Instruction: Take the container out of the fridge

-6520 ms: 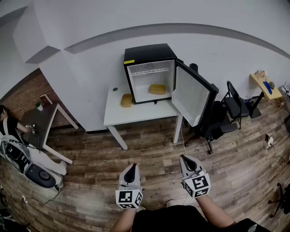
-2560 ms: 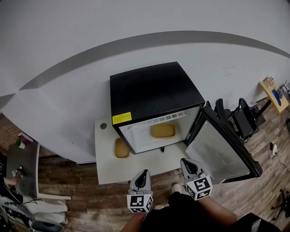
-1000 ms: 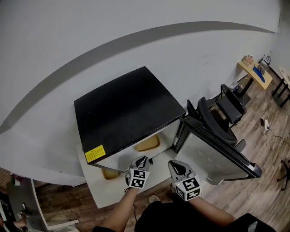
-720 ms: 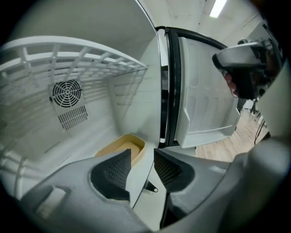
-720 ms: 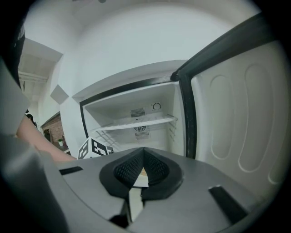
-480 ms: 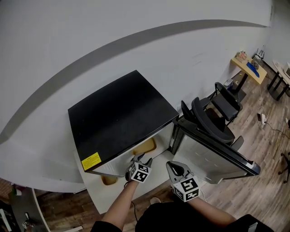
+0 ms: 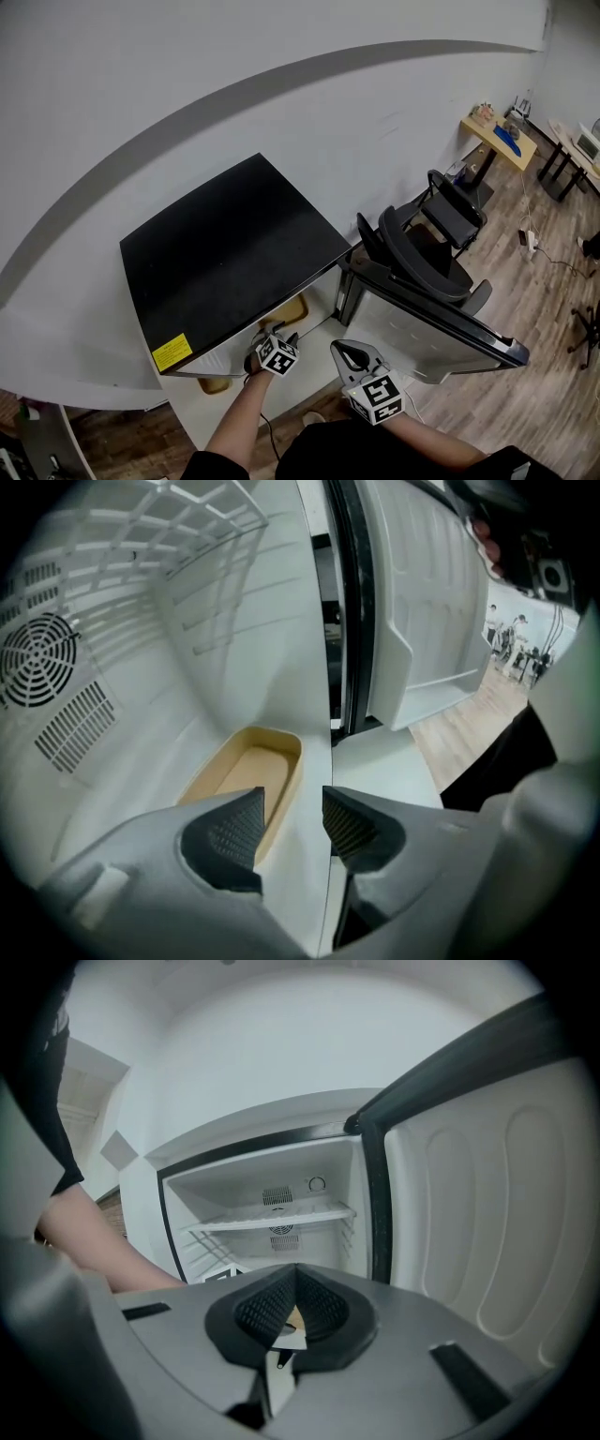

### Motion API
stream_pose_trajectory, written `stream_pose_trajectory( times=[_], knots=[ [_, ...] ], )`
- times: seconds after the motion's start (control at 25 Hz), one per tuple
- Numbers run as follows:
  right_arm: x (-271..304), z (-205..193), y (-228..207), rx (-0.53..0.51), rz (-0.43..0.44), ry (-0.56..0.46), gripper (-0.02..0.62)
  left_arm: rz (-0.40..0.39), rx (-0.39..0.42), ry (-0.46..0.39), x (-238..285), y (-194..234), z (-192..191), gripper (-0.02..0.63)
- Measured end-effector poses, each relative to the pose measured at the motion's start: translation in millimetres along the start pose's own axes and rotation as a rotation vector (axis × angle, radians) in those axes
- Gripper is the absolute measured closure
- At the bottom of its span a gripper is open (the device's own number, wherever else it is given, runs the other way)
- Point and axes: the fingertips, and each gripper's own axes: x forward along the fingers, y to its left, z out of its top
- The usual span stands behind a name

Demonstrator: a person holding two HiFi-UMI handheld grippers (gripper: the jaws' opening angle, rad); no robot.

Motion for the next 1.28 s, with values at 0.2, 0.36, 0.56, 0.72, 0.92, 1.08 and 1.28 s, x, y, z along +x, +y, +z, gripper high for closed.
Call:
stream_pose_trajectory(
  times=[0.2,0.36,0.56,0.72,0.92,1.08,1.28],
  knots=[
    [1.2,0.8,-4.7,-0.041,-0.011,0.003,0.599,-0.032,0.076,0.067,17.3,-1.0,-15.9,0.417],
    [2.9,-3.0,-8.3,-0.041,-0.009,0.01,0.599,-0.037,0.068,0.095,25.4,4.4,-23.9,0.42],
    [0.5,-8.2,-10.5,-0.012,-0.009,0.035,0.599,-0.041,0.103,0.117,32.0,7.0,-24.2,0.424],
    [-3.8,-9.4,-16.6,-0.012,-0.025,0.04,0.598,-0.05,0.122,0.14,37.8,6.4,-27.2,0.45],
    [-11.9,-10.7,-22.5,-0.008,-0.042,0.045,0.599,-0.012,0.173,0.158,38.5,11.7,-26.6,0.554],
    [-16.5,-12.6,-23.8,-0.004,-0.046,0.048,0.598,-0.025,0.199,0.17,38.5,10.7,-28.4,0.565],
    [-23.7,-11.2,-23.6,-0.015,-0.047,0.042,0.6,-0.029,0.26,0.164,30.7,2.3,-32.3,0.569]
  ],
)
